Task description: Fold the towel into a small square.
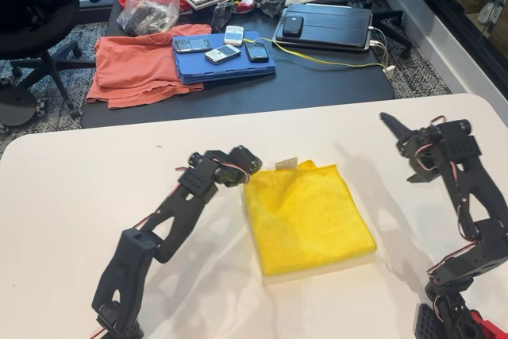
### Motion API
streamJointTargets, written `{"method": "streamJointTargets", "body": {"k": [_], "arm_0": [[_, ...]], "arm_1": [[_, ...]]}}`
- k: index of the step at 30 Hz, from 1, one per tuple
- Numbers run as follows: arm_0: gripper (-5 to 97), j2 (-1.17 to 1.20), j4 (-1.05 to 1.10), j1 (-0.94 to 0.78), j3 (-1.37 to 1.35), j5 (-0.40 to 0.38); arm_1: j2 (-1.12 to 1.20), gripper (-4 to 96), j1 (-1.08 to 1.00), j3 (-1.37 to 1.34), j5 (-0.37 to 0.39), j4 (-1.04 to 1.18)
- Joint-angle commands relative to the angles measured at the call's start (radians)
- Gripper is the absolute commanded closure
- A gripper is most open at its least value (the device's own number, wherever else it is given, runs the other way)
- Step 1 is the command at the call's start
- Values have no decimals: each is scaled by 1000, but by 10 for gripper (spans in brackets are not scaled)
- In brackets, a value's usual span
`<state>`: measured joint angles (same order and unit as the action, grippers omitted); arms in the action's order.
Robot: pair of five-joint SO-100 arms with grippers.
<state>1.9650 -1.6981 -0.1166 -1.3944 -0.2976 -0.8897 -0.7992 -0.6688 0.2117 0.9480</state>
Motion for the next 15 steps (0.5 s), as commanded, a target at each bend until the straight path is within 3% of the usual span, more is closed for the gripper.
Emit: {"method": "streamJointTargets", "body": {"k": [1, 4, 9, 15], "arm_0": [[139, 20, 0, 6, 6, -5], [139, 20, -2, 6, 6, -5], [139, 20, -17, 6, 11, -5], [139, 20, -54, 6, 25, -5]], "arm_1": [[9, 930, 3, 23, -26, -86], [69, 931, 3, 17, -71, -164], [212, 931, 9, 29, -80, -158], [190, 931, 0, 121, -74, -138]]}}
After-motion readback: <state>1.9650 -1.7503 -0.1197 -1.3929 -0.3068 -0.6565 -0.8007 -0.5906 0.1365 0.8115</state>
